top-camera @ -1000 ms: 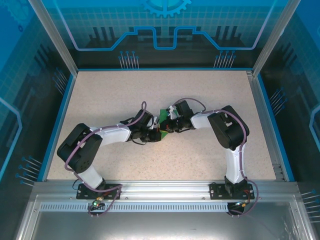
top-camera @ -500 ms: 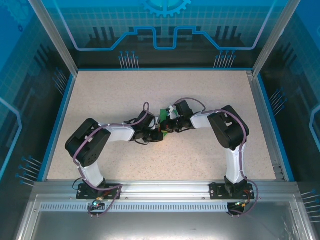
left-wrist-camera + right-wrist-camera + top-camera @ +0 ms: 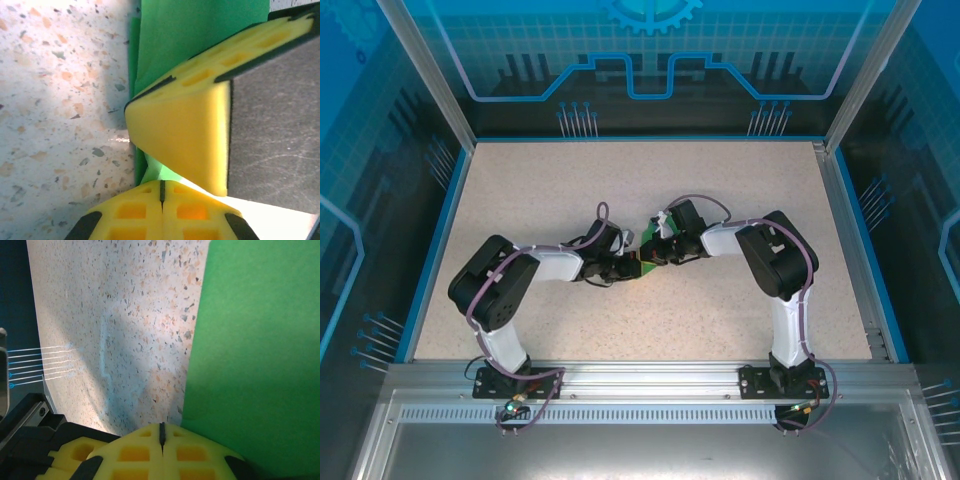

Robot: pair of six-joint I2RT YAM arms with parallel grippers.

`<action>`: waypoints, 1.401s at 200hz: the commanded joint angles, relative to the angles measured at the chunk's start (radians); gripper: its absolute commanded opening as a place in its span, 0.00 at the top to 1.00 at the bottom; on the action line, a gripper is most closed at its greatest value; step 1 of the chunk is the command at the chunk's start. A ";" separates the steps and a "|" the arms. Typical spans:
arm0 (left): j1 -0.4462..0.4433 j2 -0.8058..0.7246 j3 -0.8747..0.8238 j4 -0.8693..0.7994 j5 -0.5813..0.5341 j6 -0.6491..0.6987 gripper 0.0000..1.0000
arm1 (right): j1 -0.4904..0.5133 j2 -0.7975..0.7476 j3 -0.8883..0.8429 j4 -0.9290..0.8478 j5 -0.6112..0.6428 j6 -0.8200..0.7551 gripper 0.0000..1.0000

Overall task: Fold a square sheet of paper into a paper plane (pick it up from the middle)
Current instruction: Fourth fold the wing at the center of the table.

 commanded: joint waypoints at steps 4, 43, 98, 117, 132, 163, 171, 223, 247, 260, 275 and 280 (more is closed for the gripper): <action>0.032 0.044 -0.032 0.013 -0.005 -0.037 1.00 | 0.001 0.039 -0.026 -0.150 0.078 -0.035 1.00; 0.041 0.053 -0.047 -0.033 0.021 -0.048 1.00 | -0.011 0.029 -0.026 -0.150 0.091 -0.035 1.00; 0.052 0.094 -0.057 -0.133 0.037 -0.086 1.00 | -0.029 0.023 -0.021 -0.149 0.113 -0.033 1.00; 0.052 0.059 -0.068 -0.149 0.024 -0.082 1.00 | -0.030 0.025 -0.017 -0.152 0.116 -0.034 1.00; 0.052 0.021 -0.066 -0.156 0.033 -0.083 1.00 | -0.028 0.028 -0.006 -0.163 0.113 -0.040 1.00; 0.050 -0.062 -0.030 -0.136 0.059 -0.099 1.00 | -0.018 0.034 0.009 -0.177 0.105 -0.049 1.00; 0.050 -0.077 -0.017 -0.128 0.061 -0.104 1.00 | -0.016 0.034 0.008 -0.178 0.104 -0.049 1.00; 0.038 -0.101 0.056 -0.096 0.074 -0.123 1.00 | -0.014 0.036 -0.009 -0.144 0.083 -0.031 1.00; 0.035 -0.048 0.067 -0.089 0.085 -0.113 1.00 | -0.013 0.036 -0.009 -0.133 0.069 -0.026 1.00; 0.035 -0.012 0.076 -0.078 0.092 -0.105 1.00 | -0.015 0.036 -0.011 -0.117 0.054 -0.016 1.00; 0.027 0.020 0.100 -0.093 0.083 -0.082 1.00 | -0.016 0.034 -0.007 -0.117 0.050 -0.014 1.00; 0.026 0.030 0.103 -0.089 0.083 -0.078 1.00 | -0.016 0.033 -0.009 -0.115 0.049 -0.014 1.00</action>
